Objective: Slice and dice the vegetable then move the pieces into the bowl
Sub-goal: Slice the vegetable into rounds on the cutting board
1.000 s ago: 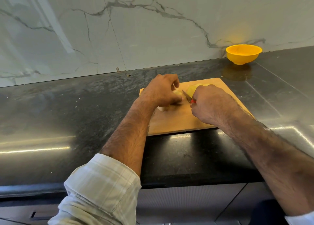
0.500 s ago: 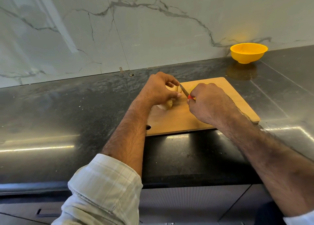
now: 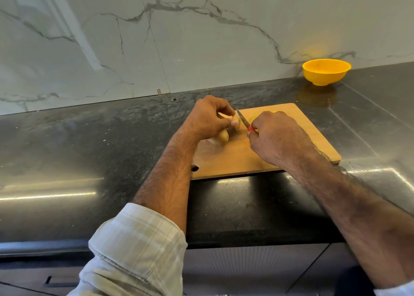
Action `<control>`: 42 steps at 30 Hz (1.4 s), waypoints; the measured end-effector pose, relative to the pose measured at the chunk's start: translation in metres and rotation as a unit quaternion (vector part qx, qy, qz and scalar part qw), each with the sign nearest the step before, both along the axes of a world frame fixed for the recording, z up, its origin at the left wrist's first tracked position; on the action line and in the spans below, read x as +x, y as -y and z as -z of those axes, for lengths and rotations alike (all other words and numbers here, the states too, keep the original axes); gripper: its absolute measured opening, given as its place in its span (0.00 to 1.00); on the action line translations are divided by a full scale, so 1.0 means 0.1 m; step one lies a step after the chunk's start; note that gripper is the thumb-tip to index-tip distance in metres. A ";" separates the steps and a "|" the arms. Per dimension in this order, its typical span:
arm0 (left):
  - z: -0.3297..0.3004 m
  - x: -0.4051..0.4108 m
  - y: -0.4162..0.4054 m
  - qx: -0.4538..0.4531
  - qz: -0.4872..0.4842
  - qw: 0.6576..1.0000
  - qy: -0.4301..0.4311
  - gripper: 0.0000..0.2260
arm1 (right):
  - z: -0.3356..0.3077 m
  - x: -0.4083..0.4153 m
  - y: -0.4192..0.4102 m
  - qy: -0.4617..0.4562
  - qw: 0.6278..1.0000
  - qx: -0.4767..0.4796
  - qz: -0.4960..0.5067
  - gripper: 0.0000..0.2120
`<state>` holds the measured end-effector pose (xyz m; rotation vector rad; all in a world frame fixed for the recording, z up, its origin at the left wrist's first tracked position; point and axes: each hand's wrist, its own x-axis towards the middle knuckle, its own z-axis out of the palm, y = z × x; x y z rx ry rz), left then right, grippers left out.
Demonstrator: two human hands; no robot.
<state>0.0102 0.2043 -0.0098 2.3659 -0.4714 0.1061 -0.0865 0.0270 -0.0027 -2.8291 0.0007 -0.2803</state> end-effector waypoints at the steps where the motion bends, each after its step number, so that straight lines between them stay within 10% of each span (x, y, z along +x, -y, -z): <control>1: 0.01 0.00 0.00 0.000 -0.001 1.000 -0.001 0.08 | 0.01 0.00 -0.01 0.011 1.000 0.003 0.001 0.13; 42: -0.02 -0.04 0.07 0.019 -0.019 0.999 0.027 0.09 | -0.04 -0.05 -0.23 -0.031 0.998 -0.046 -0.010 0.12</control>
